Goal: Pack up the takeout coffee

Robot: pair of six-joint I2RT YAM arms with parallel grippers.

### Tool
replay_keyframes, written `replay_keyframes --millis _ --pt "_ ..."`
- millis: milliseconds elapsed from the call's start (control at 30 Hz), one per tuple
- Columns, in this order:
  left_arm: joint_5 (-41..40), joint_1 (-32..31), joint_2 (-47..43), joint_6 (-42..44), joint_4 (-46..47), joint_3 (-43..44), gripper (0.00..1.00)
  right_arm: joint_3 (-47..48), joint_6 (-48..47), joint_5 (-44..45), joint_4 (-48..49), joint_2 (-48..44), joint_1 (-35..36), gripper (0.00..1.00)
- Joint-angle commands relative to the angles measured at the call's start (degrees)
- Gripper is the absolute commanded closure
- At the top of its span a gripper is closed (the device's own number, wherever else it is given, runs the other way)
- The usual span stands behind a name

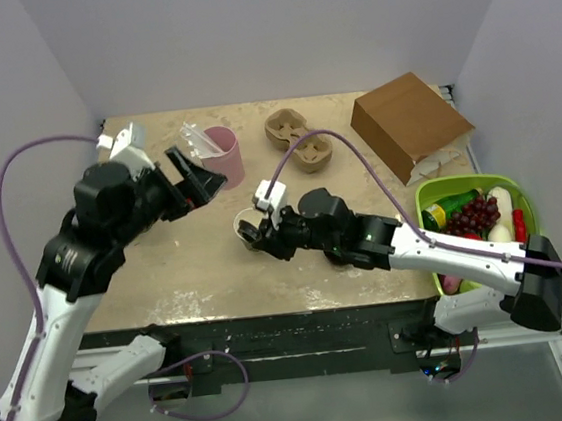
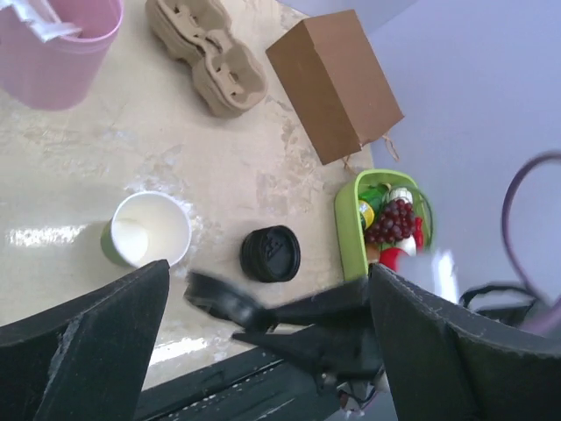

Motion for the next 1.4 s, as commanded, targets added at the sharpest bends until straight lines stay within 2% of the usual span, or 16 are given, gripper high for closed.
replay_keyframes --millis 0,33,100,367,800,933,1100,1200,1367 --pt "-1.5 0.3 -11.6 -1.5 16.4 -17.8 0.0 4.6 15.5 -4.2 4.7 2.8 -6.1 0.81" --pt "-0.9 0.3 -13.0 -1.6 19.8 -23.2 0.0 4.6 19.3 -6.5 6.2 3.6 -7.8 0.8" --pt "-0.7 0.3 -15.6 -0.9 21.8 -26.8 0.0 4.5 22.0 -11.6 7.9 5.7 -11.6 0.8" --pt "5.6 0.3 -19.3 -0.2 33.0 -42.4 0.0 4.5 28.8 -14.8 10.9 11.5 -16.3 0.78" --pt "-1.0 0.3 -12.2 -0.2 35.0 -47.6 0.0 4.8 35.0 -20.0 15.4 20.5 -18.7 0.78" --pt "-6.6 0.3 -11.3 -1.3 37.5 -49.5 0.0 4.0 36.7 -19.1 16.4 21.2 -19.1 0.77" --pt "-6.1 0.3 -9.1 -1.6 39.0 -50.3 0.0 4.8 36.2 -19.5 14.5 21.9 -19.4 0.68" --pt "-6.5 0.3 -7.3 -1.9 38.8 -50.9 0.0 4.8 35.3 -16.2 12.7 20.8 -19.4 0.61" --pt "-5.5 0.3 -5.0 -2.2 40.8 -51.8 0.0 5.2 33.4 -11.7 9.1 19.8 -19.4 0.58"
